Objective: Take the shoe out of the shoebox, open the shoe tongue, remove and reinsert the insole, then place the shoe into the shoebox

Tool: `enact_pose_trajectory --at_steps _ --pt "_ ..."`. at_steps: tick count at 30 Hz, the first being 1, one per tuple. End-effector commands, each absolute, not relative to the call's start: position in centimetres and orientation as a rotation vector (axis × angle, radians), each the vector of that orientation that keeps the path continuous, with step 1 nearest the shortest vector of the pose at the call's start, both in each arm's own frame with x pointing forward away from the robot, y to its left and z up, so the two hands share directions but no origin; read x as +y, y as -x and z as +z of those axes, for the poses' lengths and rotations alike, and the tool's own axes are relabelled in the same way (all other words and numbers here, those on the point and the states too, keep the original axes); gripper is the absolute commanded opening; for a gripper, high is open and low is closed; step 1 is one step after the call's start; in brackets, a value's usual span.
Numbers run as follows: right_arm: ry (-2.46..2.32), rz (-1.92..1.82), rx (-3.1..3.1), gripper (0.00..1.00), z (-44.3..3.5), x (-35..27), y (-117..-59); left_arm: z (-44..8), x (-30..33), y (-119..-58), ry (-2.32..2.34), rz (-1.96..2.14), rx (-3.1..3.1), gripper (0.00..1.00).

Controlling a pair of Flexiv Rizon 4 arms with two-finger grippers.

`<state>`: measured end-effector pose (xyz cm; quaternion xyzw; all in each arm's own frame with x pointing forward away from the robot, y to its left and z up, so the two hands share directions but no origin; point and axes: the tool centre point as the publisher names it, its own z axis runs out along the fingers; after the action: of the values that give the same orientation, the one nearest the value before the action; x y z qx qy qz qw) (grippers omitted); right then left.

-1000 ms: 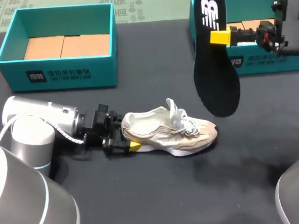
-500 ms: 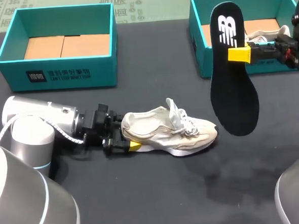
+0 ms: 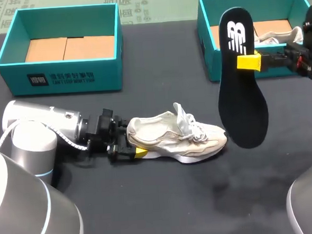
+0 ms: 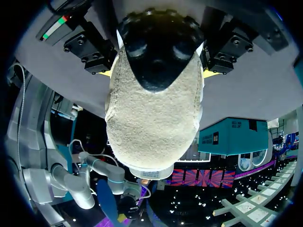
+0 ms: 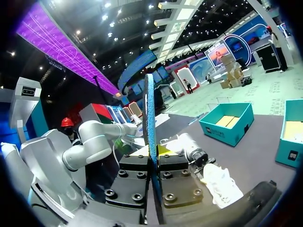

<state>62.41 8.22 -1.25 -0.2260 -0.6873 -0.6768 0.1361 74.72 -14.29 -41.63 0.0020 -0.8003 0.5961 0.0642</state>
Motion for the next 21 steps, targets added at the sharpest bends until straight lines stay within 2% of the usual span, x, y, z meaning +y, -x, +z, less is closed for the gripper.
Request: enact_pose_trajectory --at_steps 1,21 --pt "0.675 -1.976 -1.986 0.00 -1.15 8.80 -60.90 -41.81 -14.36 -74.77 -0.006 1.798 -2.417 0.00" --pt "0.728 -1.951 -1.982 0.00 -1.05 9.08 -61.01 -41.68 -14.23 -74.79 0.014 1.785 -2.425 0.00"
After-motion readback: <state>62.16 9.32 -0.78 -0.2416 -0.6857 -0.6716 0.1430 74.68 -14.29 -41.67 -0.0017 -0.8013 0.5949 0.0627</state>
